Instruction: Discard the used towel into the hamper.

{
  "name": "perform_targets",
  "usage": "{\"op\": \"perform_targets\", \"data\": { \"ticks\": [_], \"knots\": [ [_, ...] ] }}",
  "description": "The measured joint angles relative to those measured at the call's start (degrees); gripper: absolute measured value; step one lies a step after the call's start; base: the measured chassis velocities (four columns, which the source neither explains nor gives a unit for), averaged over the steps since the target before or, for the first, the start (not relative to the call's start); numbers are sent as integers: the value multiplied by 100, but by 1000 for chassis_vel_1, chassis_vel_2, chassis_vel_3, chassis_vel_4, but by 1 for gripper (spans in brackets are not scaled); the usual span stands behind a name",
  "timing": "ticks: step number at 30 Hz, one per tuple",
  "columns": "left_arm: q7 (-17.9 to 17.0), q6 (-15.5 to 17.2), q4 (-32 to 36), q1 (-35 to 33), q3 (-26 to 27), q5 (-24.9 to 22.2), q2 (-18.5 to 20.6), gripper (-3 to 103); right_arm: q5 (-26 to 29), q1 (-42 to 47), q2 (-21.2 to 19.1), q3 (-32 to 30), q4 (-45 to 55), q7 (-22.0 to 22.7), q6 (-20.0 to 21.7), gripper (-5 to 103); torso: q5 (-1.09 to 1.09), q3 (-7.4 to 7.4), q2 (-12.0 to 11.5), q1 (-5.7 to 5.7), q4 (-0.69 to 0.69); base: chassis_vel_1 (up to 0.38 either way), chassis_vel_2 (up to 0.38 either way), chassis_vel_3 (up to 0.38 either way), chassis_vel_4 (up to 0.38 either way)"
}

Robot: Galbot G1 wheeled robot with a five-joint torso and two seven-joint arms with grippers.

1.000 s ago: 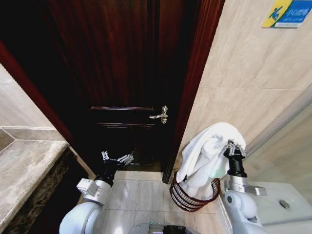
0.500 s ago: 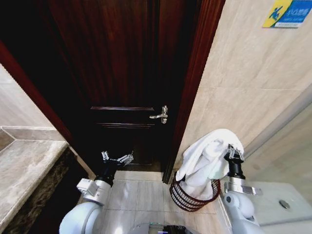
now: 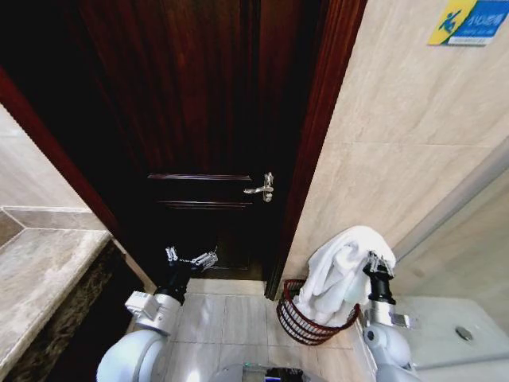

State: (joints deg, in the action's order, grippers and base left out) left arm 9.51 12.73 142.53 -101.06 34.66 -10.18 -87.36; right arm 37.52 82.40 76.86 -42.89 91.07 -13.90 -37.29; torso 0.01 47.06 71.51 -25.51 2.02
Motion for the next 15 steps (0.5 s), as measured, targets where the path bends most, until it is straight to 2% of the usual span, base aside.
{"op": "perform_targets", "data": {
  "ticks": [15],
  "knots": [
    [0,0,0,0,0,0,0,100,40,68,122,182,-179,-71,-15,3,-1,0,0,0,0,0,0,0,0]
  ]
}}
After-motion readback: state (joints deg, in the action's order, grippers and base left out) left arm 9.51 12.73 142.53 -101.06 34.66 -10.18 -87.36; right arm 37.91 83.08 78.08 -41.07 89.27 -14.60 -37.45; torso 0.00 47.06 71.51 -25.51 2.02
